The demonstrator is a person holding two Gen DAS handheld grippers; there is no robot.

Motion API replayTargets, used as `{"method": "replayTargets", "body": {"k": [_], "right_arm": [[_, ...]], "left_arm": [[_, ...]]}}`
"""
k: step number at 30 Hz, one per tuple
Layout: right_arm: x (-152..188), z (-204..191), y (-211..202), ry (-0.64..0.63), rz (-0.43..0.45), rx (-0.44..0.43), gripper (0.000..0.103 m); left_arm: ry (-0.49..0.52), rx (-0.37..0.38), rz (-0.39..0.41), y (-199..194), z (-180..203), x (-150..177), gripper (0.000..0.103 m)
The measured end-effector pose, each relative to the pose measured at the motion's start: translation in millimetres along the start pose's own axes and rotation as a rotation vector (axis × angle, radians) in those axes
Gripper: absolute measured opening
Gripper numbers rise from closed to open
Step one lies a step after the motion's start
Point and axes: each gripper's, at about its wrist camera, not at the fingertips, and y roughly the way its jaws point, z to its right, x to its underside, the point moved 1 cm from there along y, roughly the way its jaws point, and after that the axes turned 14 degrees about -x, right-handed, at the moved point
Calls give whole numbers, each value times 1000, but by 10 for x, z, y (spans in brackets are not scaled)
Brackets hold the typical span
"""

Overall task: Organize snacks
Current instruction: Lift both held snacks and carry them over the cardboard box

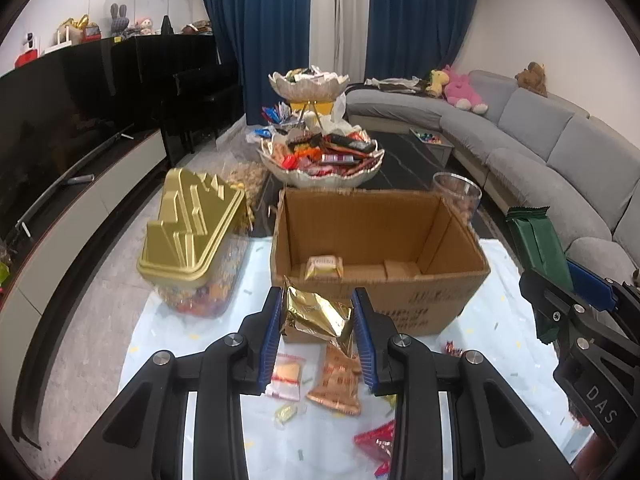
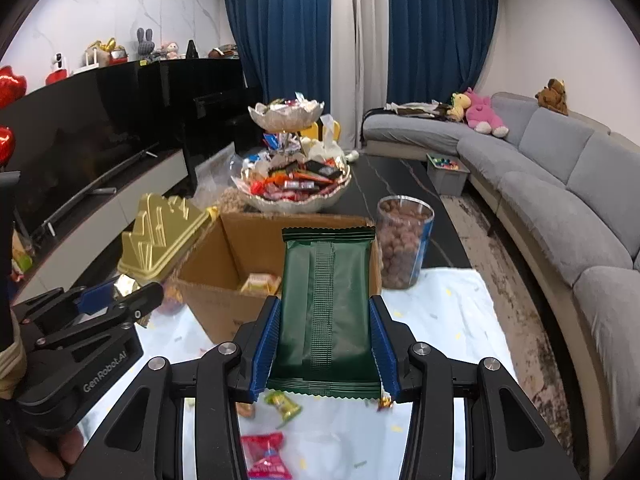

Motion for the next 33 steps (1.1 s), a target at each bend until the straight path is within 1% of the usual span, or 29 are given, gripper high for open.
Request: {"method": "replayTargets", "body": {"k": [7,14,18,21,26,33], "right_arm": [[-232,36,61,-13,13,-5,45],[-432,108,217,-7,7,-23,45],[-525,176,332,5,7,-24,45],[-592,201,437,1,2,-27,45],[-668,253,646,-5,-29,-51,45],[-665,348,915,1,-85,-73,45]], "left_arm": [[4,9,24,54,29,-248,34],[21,24,38,172,106,-468,34],[20,36,38,277,150,-544,34],[13,49,17,408,203,-586,34],[9,64,14,550,265,-639,34],[34,70,-2,793,358,-704,34]]}}
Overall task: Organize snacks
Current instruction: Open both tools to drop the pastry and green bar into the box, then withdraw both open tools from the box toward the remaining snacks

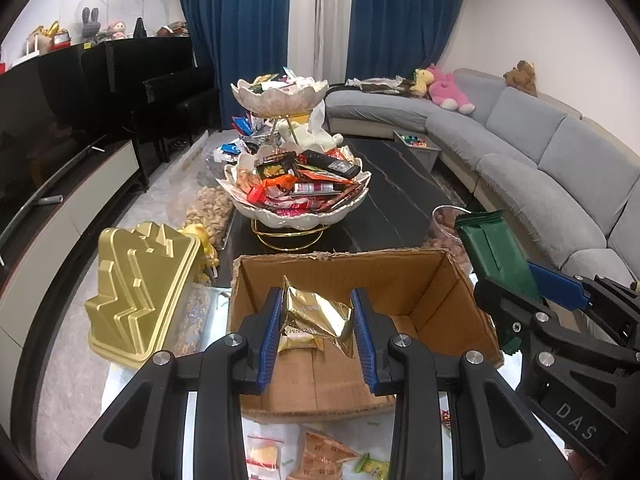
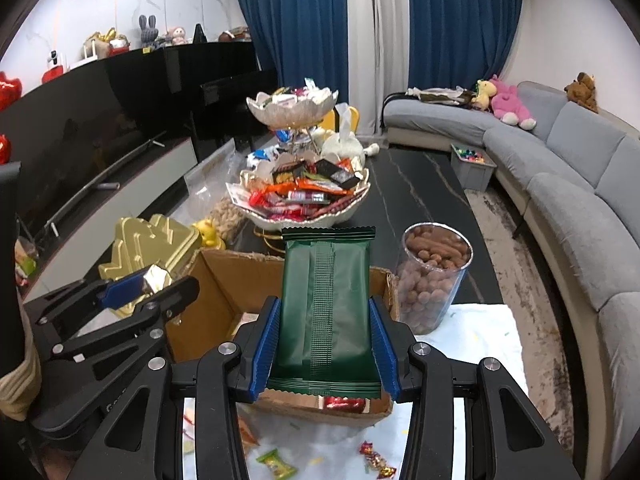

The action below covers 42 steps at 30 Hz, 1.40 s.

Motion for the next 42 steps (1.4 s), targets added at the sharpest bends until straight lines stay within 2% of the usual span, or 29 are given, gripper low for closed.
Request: {"method": "replayTargets", "body": {"k": [16,18,21,25,27,36,42], "right_arm": [[-57,191,345,13,-55,-41,45],[-59,200,337,16,-54,-44,47],[-70,186,310,15,-52,-34,60],[-90,174,236,16,-34,1,74],[-91,178,205,20,-30,13,77],[-93,143,-54,26,0,40,78],[-78,106,-255,24,23,46,78]], "left_arm": [[24,30,-49,318,86,7,35],[20,27,-50,319,69,11,44],[7,9,-41,284,27,12,58],[-12,-13,-35,236,-43,8,69],[-13,-23,-29,199,-65,3,73],[-18,-40,2,-63,-112,-25,87],[-9,-45,29,-287,-130,-26,88]]}}
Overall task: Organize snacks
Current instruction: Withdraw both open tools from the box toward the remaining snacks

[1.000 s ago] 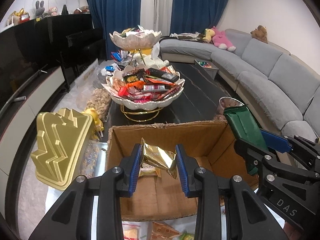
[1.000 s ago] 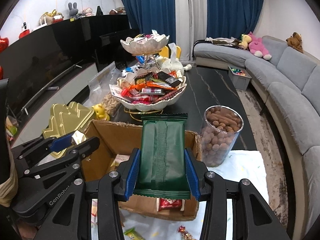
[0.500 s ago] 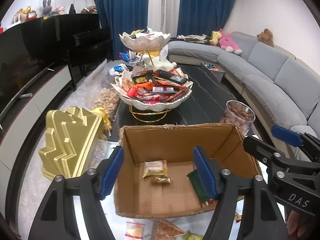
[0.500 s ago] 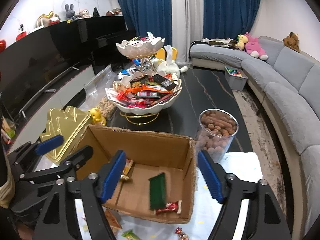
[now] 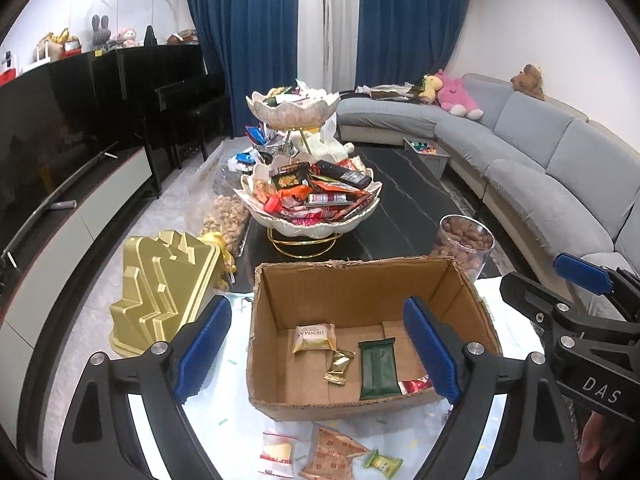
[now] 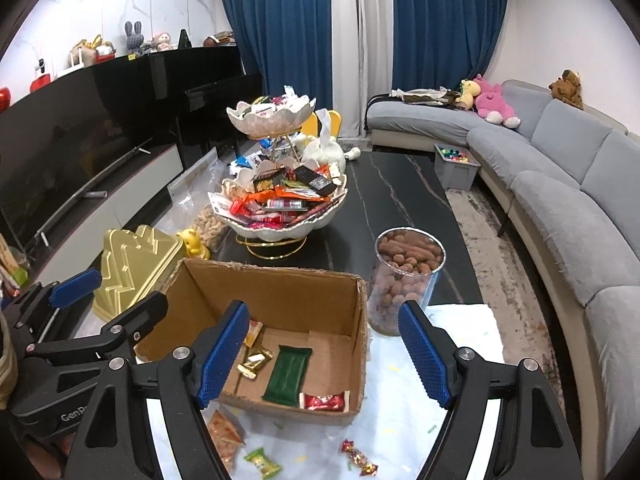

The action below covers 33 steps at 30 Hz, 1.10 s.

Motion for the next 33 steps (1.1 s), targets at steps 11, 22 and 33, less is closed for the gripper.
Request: {"method": "replayTargets", "body": {"k": [11,22,33], "right_arm": [[55,-87,-368,-9,46,9,78],[170,-148,-647,-10,74,14,78],[331,-226,-821,-10,86,14,78]], "left_arm": [[15,-23,49,-387,-38,20,92],[26,-30,68,-680,-63,161,93],[27,-27,70,-795,-94,317,93]]}}
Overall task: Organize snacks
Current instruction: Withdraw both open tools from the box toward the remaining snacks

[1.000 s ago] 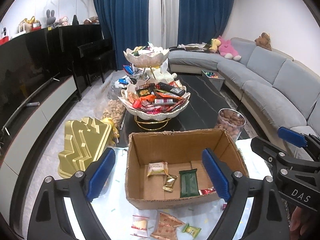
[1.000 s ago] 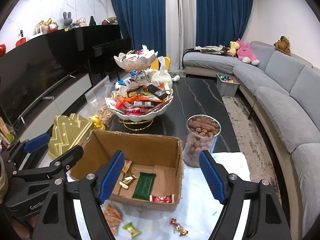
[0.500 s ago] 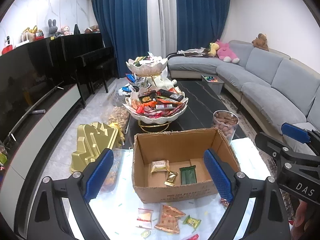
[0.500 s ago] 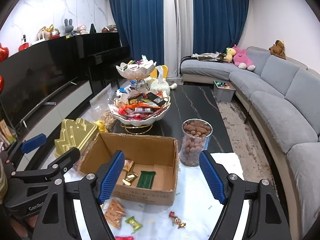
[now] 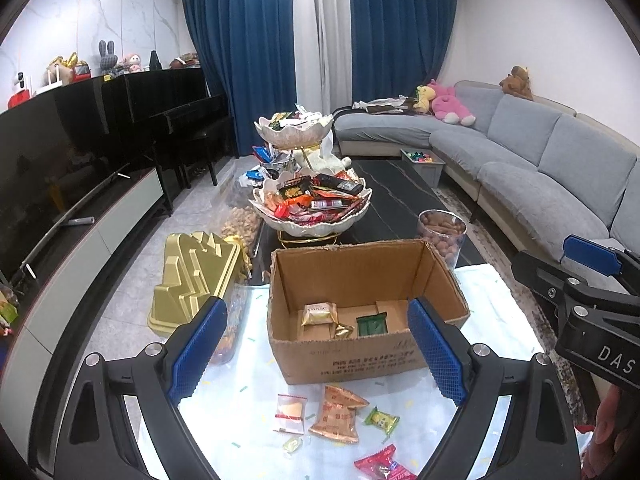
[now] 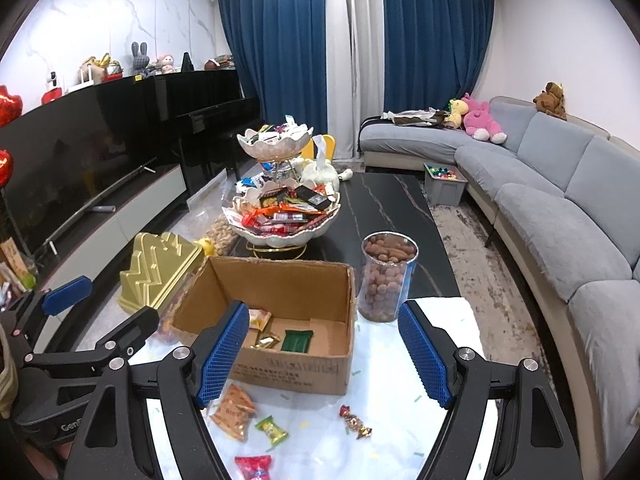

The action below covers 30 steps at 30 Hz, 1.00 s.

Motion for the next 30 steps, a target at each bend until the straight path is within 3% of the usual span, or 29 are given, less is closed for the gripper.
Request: {"method": "replayTargets", "body": {"k": [30], "right_arm": [[723,-133,42,4,-87,-10,78]], "left_arm": [[18,4,-77,-70,-78,764,92]]}}
